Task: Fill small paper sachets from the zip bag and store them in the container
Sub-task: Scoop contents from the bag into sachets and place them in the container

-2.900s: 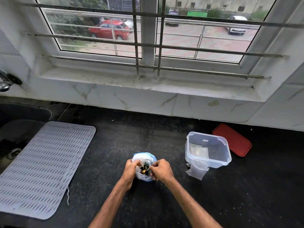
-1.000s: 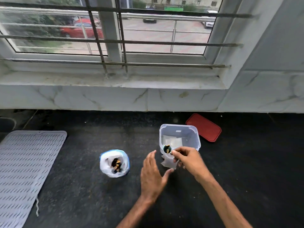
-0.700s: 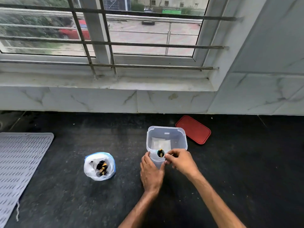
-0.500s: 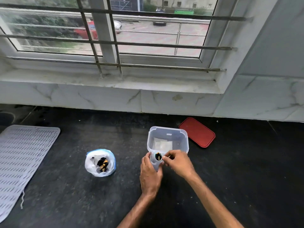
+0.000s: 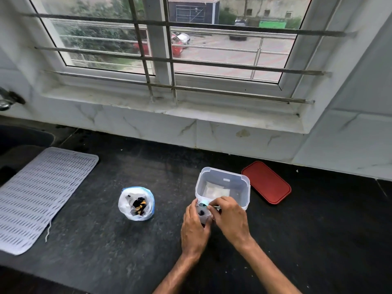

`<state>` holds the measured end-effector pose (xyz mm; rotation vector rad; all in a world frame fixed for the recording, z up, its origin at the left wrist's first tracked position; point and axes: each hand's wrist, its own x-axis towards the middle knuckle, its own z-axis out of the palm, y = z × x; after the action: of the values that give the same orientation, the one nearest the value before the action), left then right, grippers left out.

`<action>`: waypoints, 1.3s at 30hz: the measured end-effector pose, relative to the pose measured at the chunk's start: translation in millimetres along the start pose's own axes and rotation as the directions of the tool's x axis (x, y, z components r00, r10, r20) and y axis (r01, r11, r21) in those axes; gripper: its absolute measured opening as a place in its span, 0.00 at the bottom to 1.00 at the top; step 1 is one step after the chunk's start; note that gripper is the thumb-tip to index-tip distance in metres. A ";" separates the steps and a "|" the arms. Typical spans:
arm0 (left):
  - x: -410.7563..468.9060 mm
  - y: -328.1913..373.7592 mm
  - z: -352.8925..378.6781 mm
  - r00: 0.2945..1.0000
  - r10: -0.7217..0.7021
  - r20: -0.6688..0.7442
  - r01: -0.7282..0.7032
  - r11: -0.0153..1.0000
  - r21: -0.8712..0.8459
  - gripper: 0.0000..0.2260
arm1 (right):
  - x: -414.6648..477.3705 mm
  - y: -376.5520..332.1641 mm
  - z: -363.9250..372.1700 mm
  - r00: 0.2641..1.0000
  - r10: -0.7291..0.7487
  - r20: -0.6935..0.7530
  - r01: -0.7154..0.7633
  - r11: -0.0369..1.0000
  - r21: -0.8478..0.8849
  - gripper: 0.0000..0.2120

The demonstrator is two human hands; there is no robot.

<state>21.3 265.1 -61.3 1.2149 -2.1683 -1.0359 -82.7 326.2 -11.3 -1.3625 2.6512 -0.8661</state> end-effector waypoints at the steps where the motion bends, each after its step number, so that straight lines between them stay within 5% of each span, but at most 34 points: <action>1: -0.1 -0.6 -0.5 1.000 0.002 -0.003 -0.002 1.000 0.004 0.32 | 0.4 1.3 -0.9 0.998 0.055 0.004 -0.055 0.995 0.079 0.04; 6: 0.6 -3.8 -5.1 1.000 0.003 -0.012 -0.003 1.000 0.013 0.35 | 5.1 11.2 2.1 0.982 0.184 0.049 -0.190 0.949 0.251 0.05; 13: 4.4 -9.0 -8.2 0.999 0.021 0.030 -0.022 0.999 0.038 0.34 | -2.1 7.3 8.1 0.998 -0.044 0.054 0.038 0.994 0.098 0.05; 27: 8.3 -17.1 -14.6 0.987 0.104 0.119 -0.105 0.994 0.004 0.38 | -5.5 -0.4 -0.8 0.965 0.261 -0.017 -0.239 0.907 0.348 0.04; 35: 24.5 -46.0 -49.7 0.963 0.209 0.173 -0.209 0.978 -0.016 0.49 | 8.3 -68.6 -3.7 0.967 0.255 -0.025 -0.194 0.792 0.579 0.02; 39: 41.7 -83.0 -84.2 0.957 0.192 0.218 -0.208 0.977 0.050 0.44 | 15.1 -114.3 29.2 0.980 0.197 0.000 -0.158 0.783 0.602 0.03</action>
<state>100.6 168.7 -73.4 0.9251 -2.4531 -1.0488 0.5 248.8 23.6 -0.9143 2.1754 -1.5600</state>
